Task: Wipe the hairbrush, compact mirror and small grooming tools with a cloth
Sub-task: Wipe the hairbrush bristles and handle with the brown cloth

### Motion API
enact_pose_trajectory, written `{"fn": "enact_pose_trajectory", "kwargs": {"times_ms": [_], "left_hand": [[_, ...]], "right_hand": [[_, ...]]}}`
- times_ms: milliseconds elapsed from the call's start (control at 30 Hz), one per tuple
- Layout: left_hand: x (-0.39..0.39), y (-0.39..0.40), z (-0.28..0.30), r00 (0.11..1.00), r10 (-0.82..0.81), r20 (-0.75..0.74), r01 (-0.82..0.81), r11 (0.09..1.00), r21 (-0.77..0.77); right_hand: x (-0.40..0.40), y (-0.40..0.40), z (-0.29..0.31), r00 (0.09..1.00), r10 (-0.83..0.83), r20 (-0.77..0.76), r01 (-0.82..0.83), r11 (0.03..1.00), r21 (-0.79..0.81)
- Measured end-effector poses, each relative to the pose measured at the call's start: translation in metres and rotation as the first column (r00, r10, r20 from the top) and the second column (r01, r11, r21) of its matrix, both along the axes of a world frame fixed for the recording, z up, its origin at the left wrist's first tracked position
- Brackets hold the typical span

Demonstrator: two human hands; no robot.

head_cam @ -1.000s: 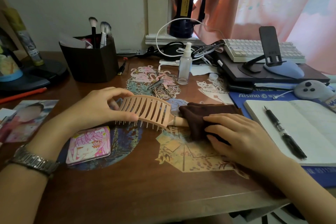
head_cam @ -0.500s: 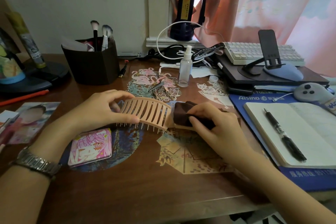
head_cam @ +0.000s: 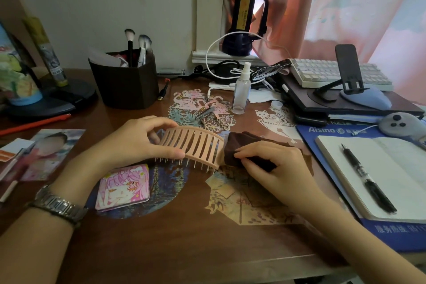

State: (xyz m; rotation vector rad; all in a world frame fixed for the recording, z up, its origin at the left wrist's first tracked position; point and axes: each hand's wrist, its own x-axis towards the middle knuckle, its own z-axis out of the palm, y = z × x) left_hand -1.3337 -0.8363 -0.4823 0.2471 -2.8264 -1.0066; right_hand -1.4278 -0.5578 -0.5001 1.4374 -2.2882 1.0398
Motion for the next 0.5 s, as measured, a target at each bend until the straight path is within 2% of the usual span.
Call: {"fn": "enact_pose_trajectory", "kwargs": {"times_ms": [100, 167, 300, 500], "left_hand": [[0.000, -0.001, 0.000, 1.000, -0.002, 0.001, 0.002, 1.000, 0.012], [0.001, -0.001, 0.001, 1.000, -0.001, 0.000, 0.001, 1.000, 0.012], [0.001, 0.000, 0.002, 1.000, -0.006, 0.001, 0.006, 1.000, 0.011], [0.002, 0.000, 0.001, 1.000, 0.004, 0.002, -0.004, 1.000, 0.023]], "right_hand": [[0.002, -0.001, 0.000, 0.999, -0.028, -0.022, 0.028, 0.999, 0.015], [0.003, -0.003, 0.001, 0.997, -0.070, -0.013, 0.069, 0.997, -0.036], [0.002, -0.010, 0.007, 0.978, -0.182, 0.102, 0.198, 0.961, -0.191], [-0.002, -0.029, 0.014, 0.912, -0.288, 0.293, 0.371, 0.884, -0.286]]}}
